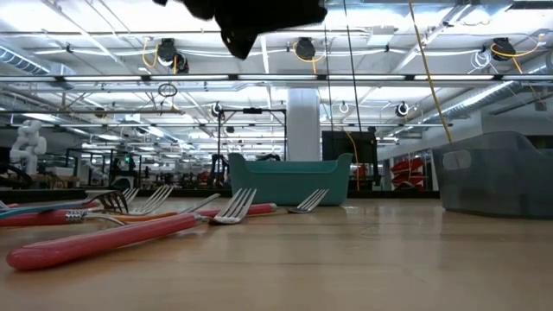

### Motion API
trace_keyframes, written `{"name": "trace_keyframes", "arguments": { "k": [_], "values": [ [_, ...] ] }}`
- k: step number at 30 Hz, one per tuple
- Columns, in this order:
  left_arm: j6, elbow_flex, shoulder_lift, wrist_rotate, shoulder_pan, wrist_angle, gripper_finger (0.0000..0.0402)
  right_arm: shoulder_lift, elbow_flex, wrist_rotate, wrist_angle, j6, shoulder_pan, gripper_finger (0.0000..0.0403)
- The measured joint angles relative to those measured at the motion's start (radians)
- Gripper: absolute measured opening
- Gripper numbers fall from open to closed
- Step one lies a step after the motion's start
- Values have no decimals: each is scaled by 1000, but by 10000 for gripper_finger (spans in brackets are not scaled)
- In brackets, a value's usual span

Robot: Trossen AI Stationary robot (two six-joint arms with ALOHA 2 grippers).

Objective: Sort silverware by color (type)
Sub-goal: Put the blue fork into the white bin

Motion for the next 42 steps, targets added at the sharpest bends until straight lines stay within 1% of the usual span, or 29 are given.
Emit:
{"name": "trace_keyframes", "arguments": {
  "k": [4, 12, 15, 18, 20, 22, 24, 31, 42],
  "values": [
    [-2, 2, 13, 1, 13, 34, 113, 0, -1, -42, -10, 18, 0, 11],
    [-1, 1, 15, 6, 13, 44, 113, 0, -3, -46, 25, 18, 0, 11],
    [-2, 1, 15, 7, 13, 49, 113, 0, -3, -71, 25, 22, 0, 11],
    [-3, 1, 15, 7, 13, 45, 113, 1, -3, -33, 20, 42, -5, 11],
    [-4, 1, 15, 7, 13, 50, 113, -1, -3, 0, 21, 27, -6, 11],
    [-4, 1, 15, 8, 13, 50, 113, -6, -3, 9, 22, 17, -6, 11],
    [-4, 1, 15, 8, 13, 50, 113, -14, -3, -7, 20, 21, -6, 11],
    [-4, 1, 15, 8, 13, 52, 113, -21, -3, -120, 13, 38, -14, 11],
    [-7, 1, 15, 8, 13, 52, 113, -18, -3, -121, 13, 35, -17, 11]
  ]
}}
